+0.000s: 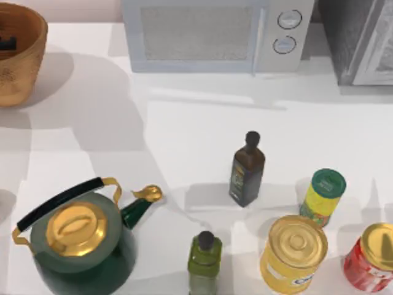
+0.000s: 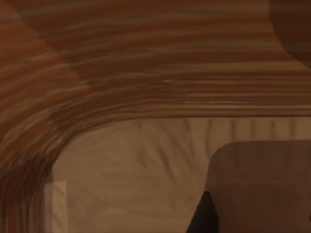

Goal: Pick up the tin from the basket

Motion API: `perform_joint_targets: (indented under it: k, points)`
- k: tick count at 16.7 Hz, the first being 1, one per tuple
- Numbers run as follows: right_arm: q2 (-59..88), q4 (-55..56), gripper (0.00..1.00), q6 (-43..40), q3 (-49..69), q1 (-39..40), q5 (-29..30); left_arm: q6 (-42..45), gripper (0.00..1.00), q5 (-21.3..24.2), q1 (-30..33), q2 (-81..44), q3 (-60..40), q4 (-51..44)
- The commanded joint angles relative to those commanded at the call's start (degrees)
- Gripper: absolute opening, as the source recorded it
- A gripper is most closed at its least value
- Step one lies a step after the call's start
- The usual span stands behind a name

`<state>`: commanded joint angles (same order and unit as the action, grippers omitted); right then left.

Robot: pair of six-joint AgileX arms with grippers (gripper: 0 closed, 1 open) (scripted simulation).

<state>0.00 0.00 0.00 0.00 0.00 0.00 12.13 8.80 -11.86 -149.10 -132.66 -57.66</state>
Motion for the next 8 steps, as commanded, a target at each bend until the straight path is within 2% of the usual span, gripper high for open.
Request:
perform_joint_targets:
  k: [5, 8]
  points:
    - [0.0, 0.0, 1.00, 0.0, 0.0, 0.0, 0.0, 0.0, 0.00, -0.1, -0.2, 2.0, -0.3, 0.1]
    - [0.0, 0.0, 1.00, 0.0, 0.0, 0.0, 0.0, -0.9, 0.00, -0.6, -0.2, 6.6, 4.4, 2.1]
